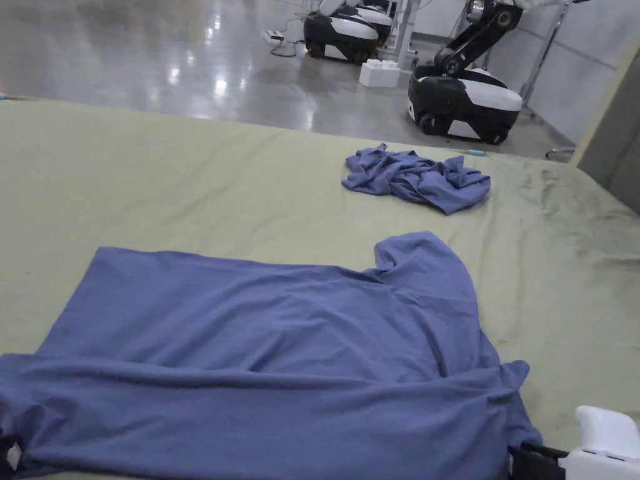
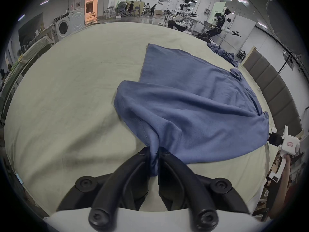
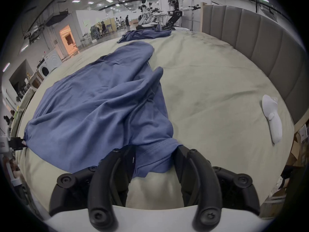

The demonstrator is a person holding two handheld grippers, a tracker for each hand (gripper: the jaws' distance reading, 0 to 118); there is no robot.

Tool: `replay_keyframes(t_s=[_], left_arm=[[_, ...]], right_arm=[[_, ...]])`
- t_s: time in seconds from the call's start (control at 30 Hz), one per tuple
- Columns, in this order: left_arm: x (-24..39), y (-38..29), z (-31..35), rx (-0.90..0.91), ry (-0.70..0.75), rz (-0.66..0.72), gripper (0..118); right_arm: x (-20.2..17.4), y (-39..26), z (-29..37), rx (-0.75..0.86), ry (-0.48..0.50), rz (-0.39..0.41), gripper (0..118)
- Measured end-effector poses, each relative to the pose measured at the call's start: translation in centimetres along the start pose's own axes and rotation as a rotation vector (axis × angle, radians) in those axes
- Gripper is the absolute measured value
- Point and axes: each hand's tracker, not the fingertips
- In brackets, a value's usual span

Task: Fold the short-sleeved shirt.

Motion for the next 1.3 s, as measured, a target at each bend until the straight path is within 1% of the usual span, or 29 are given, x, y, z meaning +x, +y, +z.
replay_keyframes(t_s=[0.07, 0.1, 0.13, 0.17, 0.2, 0.23, 0.27, 0.3, 0.33, 0.37, 0.4, 0.43, 0.47, 0.5, 0.53, 0.57, 0.6, 0.67, 0.7, 0.73, 0.8, 0.83, 0.93, 1.0, 1.1, 1.17, 1.2, 1.27, 1.3], left_arm=[[0.1, 0.0, 0.1, 0.0, 0.003, -0.008, 9], [0.1, 0.0, 0.1, 0.0, 0.004, -0.009, 9], [0.0, -0.1, 0.0, 0.001, 0.006, -0.008, 9], [0.0, -0.1, -0.1, 0.001, 0.005, -0.007, 9], [-0.1, -0.1, -0.1, 0.001, 0.004, -0.005, 9], [-0.2, -0.1, -0.2, 0.0, 0.0, 0.001, 9], [-0.3, -0.1, -0.2, -0.001, -0.004, 0.009, 9], [-0.5, 0.0, -0.2, -0.002, -0.011, 0.022, 9], [-0.7, 0.0, -0.1, -0.004, -0.016, 0.033, 9], [-0.8, 0.1, -0.1, -0.005, -0.02, 0.041, 9], [-0.7, 0.0, -0.1, -0.005, -0.023, 0.045, 9], [-0.7, 0.0, -0.1, -0.004, -0.023, 0.046, 9], [-0.7, -0.1, -0.1, -0.004, -0.022, 0.046, 9], [-0.6, -0.1, -0.1, -0.003, -0.018, 0.044, 9], [-0.5, -0.1, -0.2, -0.004, -0.014, 0.041, 9], [-0.4, -0.1, -0.2, -0.006, -0.01, 0.037, 9], [-0.2, 0.0, -0.1, -0.007, -0.005, 0.033, 9], [0.0, 0.0, 0.0, -0.007, 0.004, 0.027, 9], [0.2, -0.1, 0.3, -0.004, 0.011, 0.025, 9], [0.3, -0.2, 0.9, 0.0, 0.013, 0.026, 9], [0.5, -0.5, 2.4, 0.019, -0.003, 0.022, 9], [0.5, -0.7, 3.5, 0.035, -0.027, 0.027, 9], [0.4, -1.4, 6.5, 0.048, -0.06, 0.044, 9], [0.6, -2.4, 8.4, 0.051, -0.062, 0.037, 9], [0.8, -5.0, 10.6, 0.05, 0.022, -0.017, 9], [0.4, -7.2, 10.8, 0.027, 0.026, -0.004, 9], [0.2, -8.5, 10.7, -0.012, 0.024, 0.018, 9], [-0.4, -10.7, 9.7, -0.039, 0.005, 0.022, 9], [-0.7, -11.6, 9.0, -0.047, 0.017, 0.026, 9]], right_arm=[[-0.8, 0.2, 1.0, 0.003, -0.03, 0.02, 56], [-1.1, 0.1, 1.6, 0.027, -0.056, 0.054, 61], [-1.5, -0.3, 2.1, 0.067, -0.078, 0.099, 71], [-1.6, -0.5, 2.3, 0.093, -0.098, 0.131, 86], [-1.7, -0.7, 2.1, 0.109, -0.129, 0.152, 111], [-1.5, -0.7, 1.5, 0.08, -0.144, 0.148, 118], [-1.2, -0.7, 1.3, 0.075, -0.126, 0.133, 118], [-0.8, -0.5, 0.9, 0.033, -0.078, 0.09, 118], [-0.6, -0.3, 0.6, 0.018, -0.061, 0.045, 118], [-0.4, -0.1, 0.3, 0.008, -0.045, 0.008, 115], [-0.1, 0.0, 0.1, -0.003, -0.011, -0.027, 102], [0.1, 0.0, 0.0, -0.004, 0.025, -0.059, 82], [0.2, 0.1, 0.0, 0.009, 0.055, -0.076, 57], [0.0, 0.1, 0.1, 0.023, 0.016, -0.047, 9], [-0.3, 0.3, 0.2, 0.044, -0.034, 0.005, 10], [-0.5, 0.2, 0.3, 0.041, 0.013, 0.007, 10], [-0.3, 0.5, 0.3, -0.013, 0.044, -0.015, 10], [-0.3, 0.5, 1.0, 0.019, 0.027, -0.012, 10], [-0.6, 0.5, 1.7, 0.031, 0.019, 0.034, 10], [-0.8, 0.4, 2.6, 0.05, -0.01, 0.066, 10], [-1.0, 0.4, 4.6, 0.079, -0.036, 0.105, 10], [-1.4, 0.2, 6.0, 0.091, -0.039, 0.101, 10], [-0.9, -0.2, 8.9, 0.113, -0.04, 0.053, 10], [-1.1, -1.2, 10.7, 0.127, -0.052, 0.057, 10], [-1.1, -3.5, 12.4, 0.098, -0.127, 0.091, 10], [-0.5, -5.2, 12.5, 0.034, -0.139, 0.072, 10], [-0.2, -6.2, 12.3, 0.005, -0.142, 0.059, 10], [0.3, -7.9, 11.5, -0.021, -0.138, 0.044, 10], [0.5, -8.5, 10.8, -0.045, -0.133, 0.027, 10]])
